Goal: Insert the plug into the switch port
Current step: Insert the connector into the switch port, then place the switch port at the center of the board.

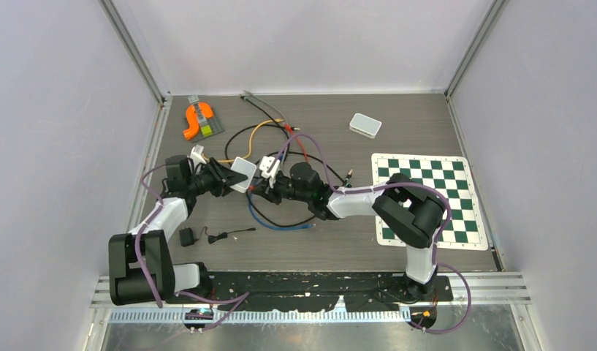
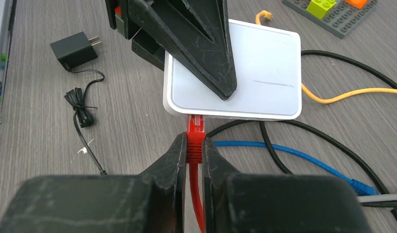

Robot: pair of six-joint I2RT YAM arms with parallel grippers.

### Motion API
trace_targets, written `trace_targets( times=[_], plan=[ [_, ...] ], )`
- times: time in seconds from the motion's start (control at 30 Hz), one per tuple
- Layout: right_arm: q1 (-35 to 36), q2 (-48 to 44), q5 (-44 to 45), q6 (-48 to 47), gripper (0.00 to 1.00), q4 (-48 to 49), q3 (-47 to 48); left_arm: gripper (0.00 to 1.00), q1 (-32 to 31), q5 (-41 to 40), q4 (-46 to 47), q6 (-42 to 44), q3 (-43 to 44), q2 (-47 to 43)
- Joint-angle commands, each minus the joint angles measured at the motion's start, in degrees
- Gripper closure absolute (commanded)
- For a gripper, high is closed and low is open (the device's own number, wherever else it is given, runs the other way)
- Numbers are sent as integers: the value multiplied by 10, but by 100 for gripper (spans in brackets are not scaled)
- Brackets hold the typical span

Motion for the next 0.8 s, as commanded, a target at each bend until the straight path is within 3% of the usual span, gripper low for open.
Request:
trace_targets(
  times=[0.0, 0.07, 0.17, 0.23, 0.33, 0.43, 0.57, 0.77],
  plan=[
    [15, -7, -18, 11, 95, 120, 65, 100, -55, 93, 68, -80, -23, -12],
    [12, -10, -25, 4, 95, 115, 54, 96, -55, 90, 55, -70, -21, -15],
    [8, -25, -31, -16, 95, 99, 26, 61, -55, 68, 4, -36, 0, -33],
    [3, -33, -33, -23, 95, 95, 7, 45, -55, 43, -57, -2, 26, -49],
    [-1, -38, -36, -34, 95, 76, 1, 38, -55, -27, -199, 66, 77, -73],
    [-2, -28, -23, -41, 95, 20, 24, 31, -55, -184, -321, 125, 127, -98],
    [-1, -8, -20, -37, 95, 9, 41, 24, -43, -276, -382, 142, 160, -121],
    [2, 27, -17, -22, 95, -11, 77, 2, -22, -372, -456, 153, 193, -132]
  ],
)
